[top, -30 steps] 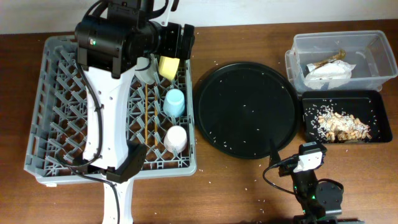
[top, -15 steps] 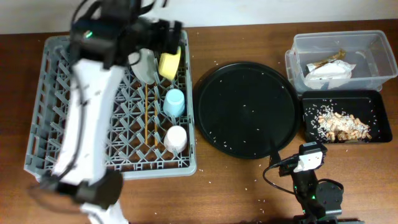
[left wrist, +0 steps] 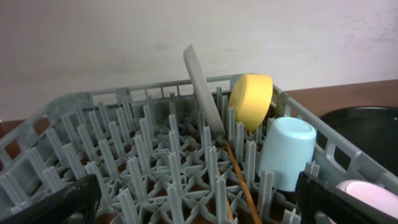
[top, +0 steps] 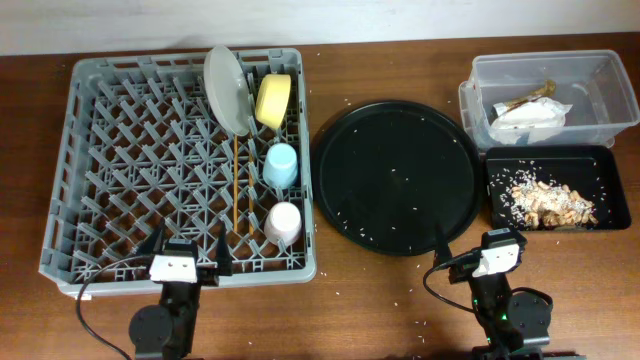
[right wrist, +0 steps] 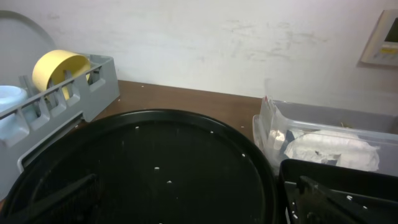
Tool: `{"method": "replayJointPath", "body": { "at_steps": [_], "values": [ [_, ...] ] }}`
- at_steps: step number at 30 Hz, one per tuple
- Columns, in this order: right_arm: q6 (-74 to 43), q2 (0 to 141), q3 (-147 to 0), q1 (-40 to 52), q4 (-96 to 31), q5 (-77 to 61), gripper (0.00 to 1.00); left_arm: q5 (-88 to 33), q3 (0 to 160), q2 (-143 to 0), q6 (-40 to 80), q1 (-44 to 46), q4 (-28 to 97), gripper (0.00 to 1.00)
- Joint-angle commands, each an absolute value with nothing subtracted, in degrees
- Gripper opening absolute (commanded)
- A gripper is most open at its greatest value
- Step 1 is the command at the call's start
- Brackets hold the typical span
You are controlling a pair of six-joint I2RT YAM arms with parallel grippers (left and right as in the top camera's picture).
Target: Sort waste into correct bins and load items into the dishwasher rack
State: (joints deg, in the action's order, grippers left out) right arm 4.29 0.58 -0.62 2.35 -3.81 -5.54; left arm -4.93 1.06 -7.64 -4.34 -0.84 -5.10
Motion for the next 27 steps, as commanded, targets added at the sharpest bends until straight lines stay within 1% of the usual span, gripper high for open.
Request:
{"method": "replayJointPath", "body": {
  "at_steps": [1, 2, 3, 27],
  "values": [
    [4.08, 0.21, -0.32, 2.66, -4.1, -5.32, 0.98, -4.71, 0.47, -1.67, -10.07, -1.04, 0.56, 0.99],
    [4.08, 0.19, -0.32, 2.66, -4.1, -5.32, 0.98, -4.67, 0.47, -0.21, -10.09, -1.04, 3.92, 0.99],
    [4.08, 0.21, -0.32, 2.66, -4.1, -5.32, 0.98, -4.69, 0.47, -0.27, -10.02, -1.04, 4.34, 0.99],
    [4.08, 0.21, -0.32, 2.66, -4.1, -5.32, 0.98, -4.71, 0.49, -0.3, -10.0, -1.04, 4.21, 0.99]
  ]
}}
